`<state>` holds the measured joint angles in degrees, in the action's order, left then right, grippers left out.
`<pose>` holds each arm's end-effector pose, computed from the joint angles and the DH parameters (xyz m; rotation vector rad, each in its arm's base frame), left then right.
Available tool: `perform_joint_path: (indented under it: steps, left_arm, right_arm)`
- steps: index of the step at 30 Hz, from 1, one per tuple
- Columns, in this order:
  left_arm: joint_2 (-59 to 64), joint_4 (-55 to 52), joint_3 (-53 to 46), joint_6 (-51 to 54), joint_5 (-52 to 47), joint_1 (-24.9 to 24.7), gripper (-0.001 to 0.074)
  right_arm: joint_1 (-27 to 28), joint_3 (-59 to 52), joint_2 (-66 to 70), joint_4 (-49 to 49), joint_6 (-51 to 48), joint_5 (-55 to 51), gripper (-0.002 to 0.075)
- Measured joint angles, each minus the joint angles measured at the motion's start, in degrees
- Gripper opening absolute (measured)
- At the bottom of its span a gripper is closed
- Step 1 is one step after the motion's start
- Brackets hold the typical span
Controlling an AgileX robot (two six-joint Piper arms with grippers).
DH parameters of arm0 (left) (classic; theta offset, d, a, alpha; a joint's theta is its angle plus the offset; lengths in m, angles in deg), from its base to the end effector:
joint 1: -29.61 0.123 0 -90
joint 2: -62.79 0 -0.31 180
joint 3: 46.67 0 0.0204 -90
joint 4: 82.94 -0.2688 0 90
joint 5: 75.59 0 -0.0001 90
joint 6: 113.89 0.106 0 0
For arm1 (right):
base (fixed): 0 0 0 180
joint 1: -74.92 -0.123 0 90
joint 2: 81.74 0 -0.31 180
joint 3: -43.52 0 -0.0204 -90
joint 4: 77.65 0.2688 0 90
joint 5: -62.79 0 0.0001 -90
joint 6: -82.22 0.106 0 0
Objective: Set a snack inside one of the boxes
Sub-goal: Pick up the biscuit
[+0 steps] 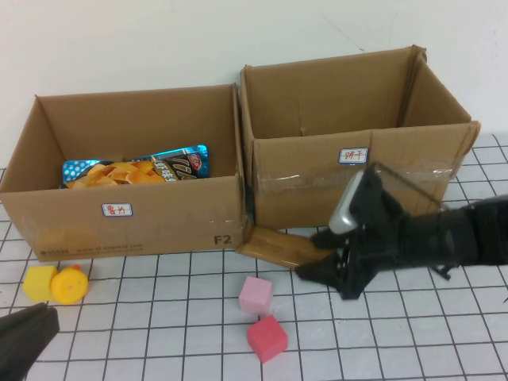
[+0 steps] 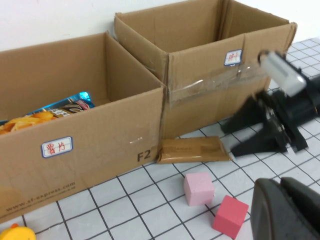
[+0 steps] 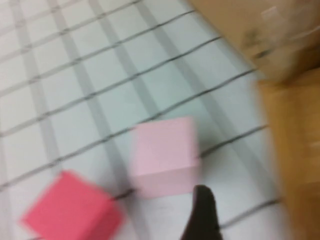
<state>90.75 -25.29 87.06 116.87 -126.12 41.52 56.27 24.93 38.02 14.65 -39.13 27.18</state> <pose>0.0691 -0.0561 0.3372 0.3832 1.7791 -0.4461 0.3657 0.1886 0.1421 -1.1711 1.9612 0.6469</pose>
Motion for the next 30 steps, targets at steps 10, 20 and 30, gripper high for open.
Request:
perform_joint_path:
  steps: [10, 20, 30]
  left_arm:
    - [0.0, 0.0, 0.0, 0.0, -1.1, 0.0, -0.0001]
    - [0.0, -0.2, 0.0, 0.0, -1.7, 0.0, -0.0001]
    - [0.0, -0.5, 0.0, 0.0, -2.2, 0.0, -0.0001]
  right_arm:
    - [-0.4, 1.3, 0.6, 0.2, -6.7, 6.6, 0.0610]
    - [-1.2, 2.1, 2.4, 4.6, -15.6, 11.2, 0.0620]
    - [-1.2, 3.2, 4.4, 5.6, -16.7, 12.4, 0.0620]
